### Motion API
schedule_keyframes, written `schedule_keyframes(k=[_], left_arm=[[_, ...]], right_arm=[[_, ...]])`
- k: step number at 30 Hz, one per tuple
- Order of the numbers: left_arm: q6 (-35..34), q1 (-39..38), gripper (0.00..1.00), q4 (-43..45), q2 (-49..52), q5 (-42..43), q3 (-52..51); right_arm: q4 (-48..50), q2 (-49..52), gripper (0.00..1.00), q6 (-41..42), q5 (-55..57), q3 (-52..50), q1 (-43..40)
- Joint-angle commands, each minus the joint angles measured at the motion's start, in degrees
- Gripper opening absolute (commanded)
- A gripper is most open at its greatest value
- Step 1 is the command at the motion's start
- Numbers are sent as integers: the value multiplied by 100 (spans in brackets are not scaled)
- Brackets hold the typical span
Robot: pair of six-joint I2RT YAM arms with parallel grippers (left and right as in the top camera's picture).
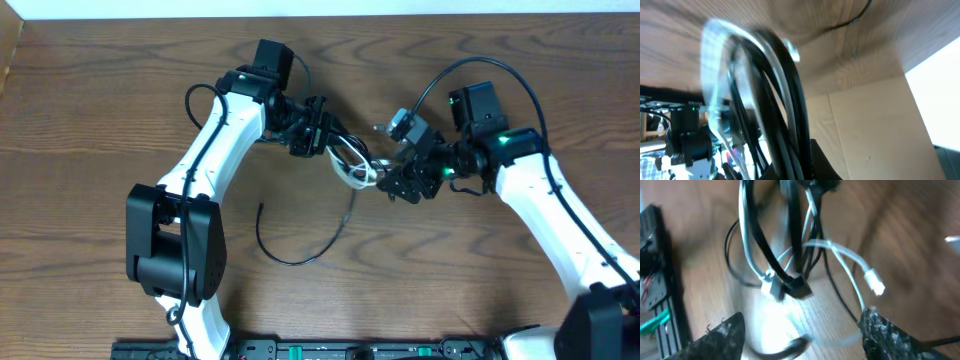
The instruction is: Untangle cables
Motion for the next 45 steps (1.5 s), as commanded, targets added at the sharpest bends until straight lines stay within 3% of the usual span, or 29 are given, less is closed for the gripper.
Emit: schedule_keyframes(k=[1, 9, 13, 23, 28, 32, 37, 42, 45], left_arm=[[116, 28, 8, 0, 0, 365, 28], [111, 166, 7, 9, 0, 358, 28], [37, 212, 7, 304, 0, 337, 28], [-186, 216, 7, 501, 0, 337, 28], [-417, 345, 7, 529, 0, -326, 28], [-634, 479, 8, 597, 0, -894, 28], [-664, 625, 7, 625, 0, -1596, 28], [-660, 636, 7, 623, 0, -2044, 28], [-566, 636, 7, 625, 0, -2218, 28]], right_arm=[[-70, 518, 65, -597, -970, 31, 101], [-109, 892, 59, -835, -1047, 31, 275], [-114, 894, 51, -837, -890, 24, 284], [350, 1329, 50, -796, -1043, -153, 776], [-7, 1259, 51, -774, -1869, -151, 883], [-525, 1021, 51, -1377, -3010, -151, 887], [-1281, 354, 51, -1880, -3475, -151, 850], [-1331, -640, 45, -1709, -3578, -146, 605], [-1220, -1204, 39, -1082, -3292, -144, 173]])
